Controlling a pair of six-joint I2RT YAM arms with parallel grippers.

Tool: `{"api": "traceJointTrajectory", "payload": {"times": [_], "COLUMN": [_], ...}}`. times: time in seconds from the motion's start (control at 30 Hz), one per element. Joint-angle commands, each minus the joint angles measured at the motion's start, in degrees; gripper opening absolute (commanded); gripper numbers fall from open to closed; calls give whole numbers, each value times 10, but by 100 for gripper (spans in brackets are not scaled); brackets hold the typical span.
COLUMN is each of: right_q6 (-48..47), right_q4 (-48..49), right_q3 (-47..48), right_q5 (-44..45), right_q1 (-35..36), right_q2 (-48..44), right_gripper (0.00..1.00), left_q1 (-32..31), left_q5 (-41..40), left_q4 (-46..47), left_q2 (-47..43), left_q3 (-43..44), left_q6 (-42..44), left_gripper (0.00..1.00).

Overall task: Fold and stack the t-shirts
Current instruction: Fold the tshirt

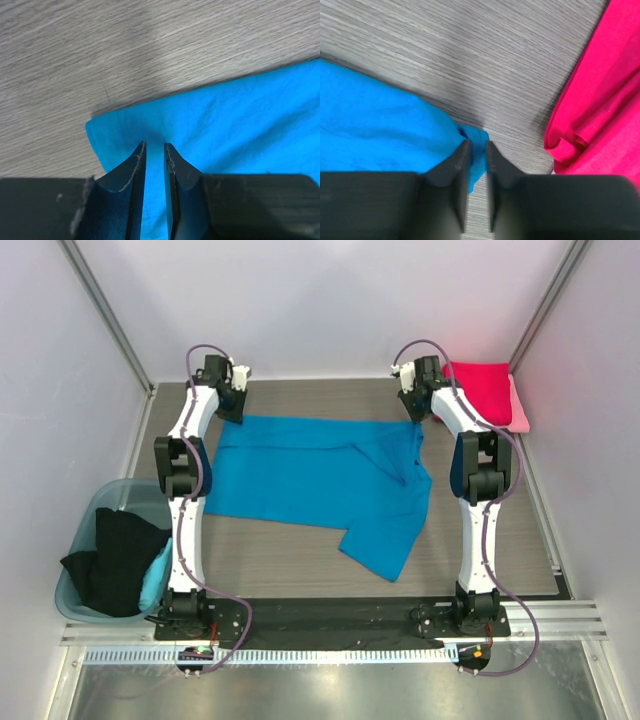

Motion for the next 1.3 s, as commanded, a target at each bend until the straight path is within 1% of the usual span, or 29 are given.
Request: {"api": "traceJointTrajectory", "payload": {"times": [0.0,0.07,0.1,0.2,0.43,0.47,0.57,0.77,0.83,0.87,0.97,1.0,1.07,1.27], "right_q6": [-7,-4,-1,2,27,28,44,58,61,71,90,92,94,89], "right_q4": [2,1,0,-2,-6,-8,-16,-16,-15,-14,-12,-12,-12,-11], "right_q3": [9,6,6,2,-2,-5,-12,-19,-10,-5,9,11,15,10], "right_q5": [15,14,11,3,-4,-29,-64,-86,-85,-84,-114,-127,-131,-117], "right_q1": [-5,-6,-7,-13,-33,-36,-49,-56,-56,-56,-56,-56,-56,-56], "right_q2": [-4,-3,-3,-2,-6,-8,-12,-13,-11,-11,-10,-10,-7,6], "right_gripper": [20,15,9,1,1,1,1,1,5,12,20,24,27,28], "left_q1": [2,2,2,2,2,2,2,2,2,2,2,2,2,7], "left_q5": [-7,-9,-10,-15,-26,-26,-29,-43,-45,-46,-46,-46,-49,-67], "left_q4": [-4,-4,-4,-5,-10,-13,-16,-18,-17,-17,-16,-15,-12,5], "left_q2": [-1,-1,0,0,2,3,4,7,6,5,-1,-4,-8,-13], "left_q3": [-1,-1,-2,-5,-13,-13,-19,-25,-26,-25,-25,-25,-23,3], "left_q6": [3,4,5,7,11,12,14,21,23,25,22,22,23,25], "left_gripper": [21,21,21,21,21,21,21,21,21,20,20,20,20,20]}}
